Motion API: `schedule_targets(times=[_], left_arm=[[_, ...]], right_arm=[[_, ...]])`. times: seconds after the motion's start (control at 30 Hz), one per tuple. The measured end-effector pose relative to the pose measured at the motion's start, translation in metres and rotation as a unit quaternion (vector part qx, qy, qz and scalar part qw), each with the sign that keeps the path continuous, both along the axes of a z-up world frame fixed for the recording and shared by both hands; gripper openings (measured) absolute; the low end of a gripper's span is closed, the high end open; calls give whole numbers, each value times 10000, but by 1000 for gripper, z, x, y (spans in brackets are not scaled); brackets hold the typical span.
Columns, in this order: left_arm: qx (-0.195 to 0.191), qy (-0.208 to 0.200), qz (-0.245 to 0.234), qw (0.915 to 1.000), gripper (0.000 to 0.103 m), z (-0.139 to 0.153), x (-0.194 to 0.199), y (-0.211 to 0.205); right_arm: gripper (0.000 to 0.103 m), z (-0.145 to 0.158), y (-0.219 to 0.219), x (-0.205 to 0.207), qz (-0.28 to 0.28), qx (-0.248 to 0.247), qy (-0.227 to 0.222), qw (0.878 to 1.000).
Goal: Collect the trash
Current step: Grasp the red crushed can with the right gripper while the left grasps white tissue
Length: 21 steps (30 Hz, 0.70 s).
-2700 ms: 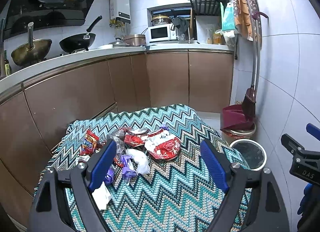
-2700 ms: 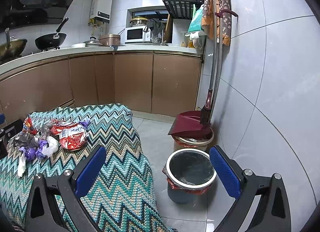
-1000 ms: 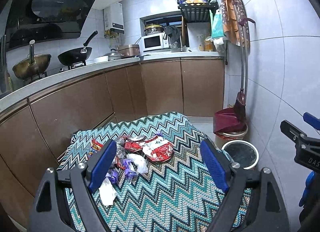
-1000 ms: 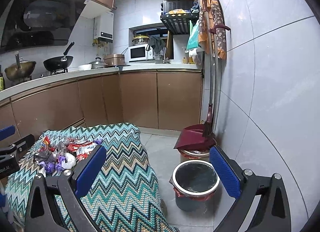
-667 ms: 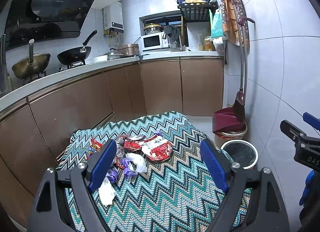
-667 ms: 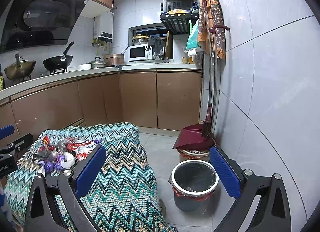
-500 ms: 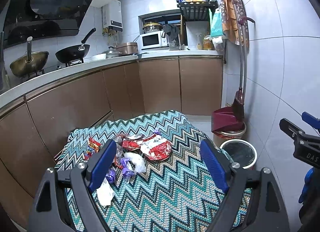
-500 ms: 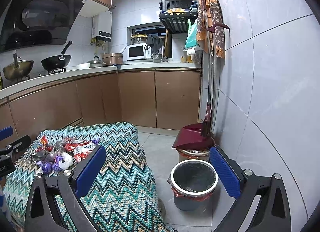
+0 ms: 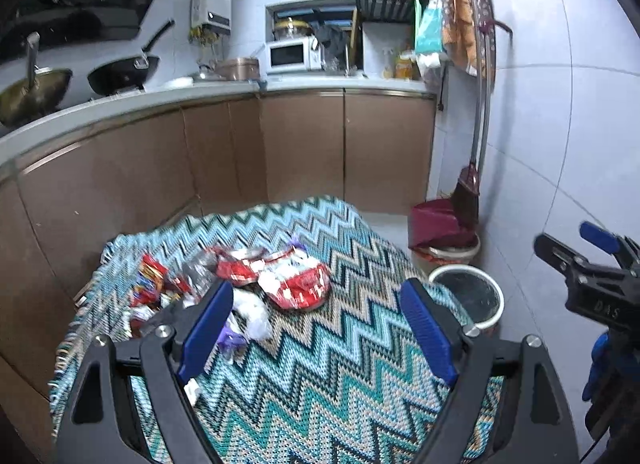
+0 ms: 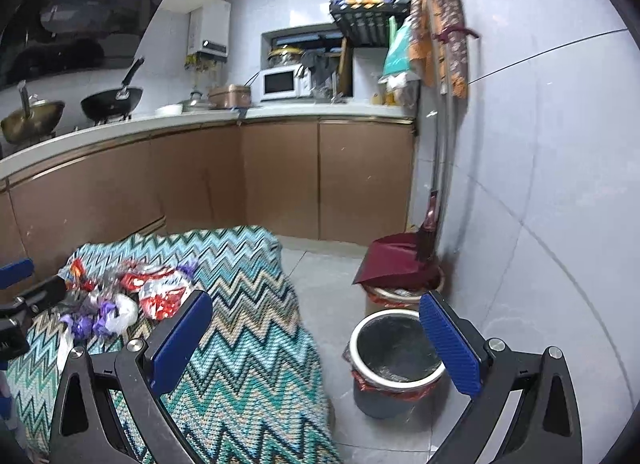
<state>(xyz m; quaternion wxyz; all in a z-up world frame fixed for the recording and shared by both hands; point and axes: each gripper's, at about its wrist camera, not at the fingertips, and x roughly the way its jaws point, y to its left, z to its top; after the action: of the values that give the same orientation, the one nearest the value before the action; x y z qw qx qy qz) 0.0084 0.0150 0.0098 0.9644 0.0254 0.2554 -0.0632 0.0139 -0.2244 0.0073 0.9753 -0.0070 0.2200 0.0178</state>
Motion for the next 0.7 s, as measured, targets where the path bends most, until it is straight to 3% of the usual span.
schedule_targets(times=[0.13,0.3,0.5,0.7], left_arm=[[-58,387,-52,9992,85,-31,8,17],[-275,719,221,9968,85,-62,4,64],[-486,1011,698,9912,83,-87,3,121],[-598,1196,824,9876,83,-104,17,143]], right_arm=[[103,-17,20,21,349,-56,319,9989],[101,-38,52,47,961,-25,771,9924],[89,-69,96,88,1825,396,1518,9706],[89,-84,127,147,2385,751,1925,9489]])
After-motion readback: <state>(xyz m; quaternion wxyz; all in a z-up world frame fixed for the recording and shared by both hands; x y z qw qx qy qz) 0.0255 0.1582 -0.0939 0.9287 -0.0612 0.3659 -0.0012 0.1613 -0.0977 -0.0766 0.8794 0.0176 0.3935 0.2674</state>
